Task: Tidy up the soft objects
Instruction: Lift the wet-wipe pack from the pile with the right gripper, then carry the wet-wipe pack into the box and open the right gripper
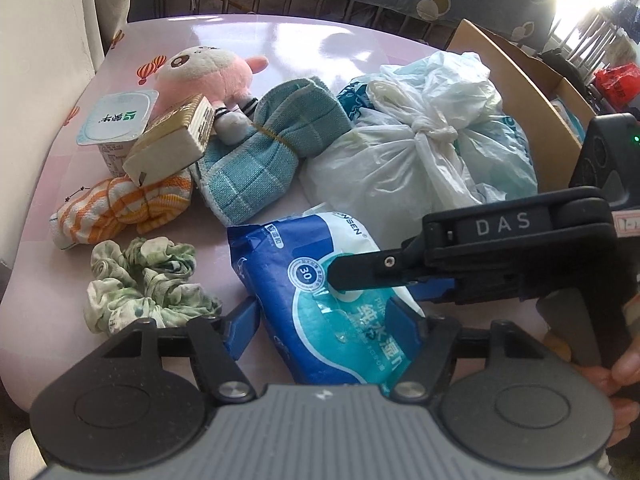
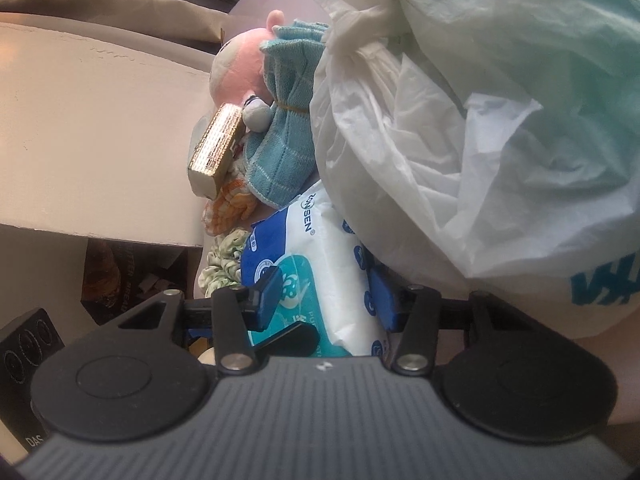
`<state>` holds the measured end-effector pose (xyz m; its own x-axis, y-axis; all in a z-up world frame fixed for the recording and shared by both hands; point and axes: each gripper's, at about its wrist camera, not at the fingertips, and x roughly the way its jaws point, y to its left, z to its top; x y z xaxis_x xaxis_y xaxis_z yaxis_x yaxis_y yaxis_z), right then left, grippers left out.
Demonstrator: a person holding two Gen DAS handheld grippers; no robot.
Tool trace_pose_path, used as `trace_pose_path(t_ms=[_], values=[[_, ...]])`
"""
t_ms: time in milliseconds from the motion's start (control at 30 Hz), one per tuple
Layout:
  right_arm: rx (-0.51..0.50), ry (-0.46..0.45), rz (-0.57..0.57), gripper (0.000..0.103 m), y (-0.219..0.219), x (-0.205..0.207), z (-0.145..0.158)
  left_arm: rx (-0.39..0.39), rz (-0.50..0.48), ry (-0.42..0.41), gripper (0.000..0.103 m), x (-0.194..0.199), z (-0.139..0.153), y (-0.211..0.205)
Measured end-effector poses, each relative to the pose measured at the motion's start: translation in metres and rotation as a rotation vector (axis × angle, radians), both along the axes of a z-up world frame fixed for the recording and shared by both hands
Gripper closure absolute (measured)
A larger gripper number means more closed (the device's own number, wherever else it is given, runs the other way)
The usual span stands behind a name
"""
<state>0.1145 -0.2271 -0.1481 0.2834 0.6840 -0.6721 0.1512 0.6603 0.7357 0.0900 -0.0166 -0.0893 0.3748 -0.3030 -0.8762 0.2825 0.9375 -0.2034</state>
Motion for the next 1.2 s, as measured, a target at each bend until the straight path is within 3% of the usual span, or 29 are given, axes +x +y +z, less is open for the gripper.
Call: trace_pose_path(t_ms=[333, 633, 767, 933, 1067, 1200], values=[[0.044, -0.06, 0.019, 0.061, 0.002, -0.015, 0.031, 0.036, 0.022, -0.093, 0.037, -0.019, 0.04, -0.003], [0.098, -0.21, -0.033, 0.061, -0.034, -0.024, 0.1, 0.064, -0.027, -0.276, 0.037, -0.028, 0.115, -0.05], [0.1, -0.291, -0.097, 0.061, -0.082, -0.029, 0.137, 0.047, -0.095, -0.349, 0.037, -0.025, 0.146, -0.096], [0.076, -0.344, -0.209, 0.061, -0.156, -0.039, 0.168, -0.006, -0.208, -0.382, 0.036, -0.012, 0.168, -0.167], [0.053, -0.334, -0.303, 0.061, -0.222, -0.046, 0.174, -0.042, -0.291, -0.343, 0.036, 0.006, 0.165, -0.227], [0.061, -0.287, -0.378, 0.06, -0.282, -0.042, 0.156, -0.074, -0.345, -0.267, 0.036, 0.031, 0.149, -0.276]])
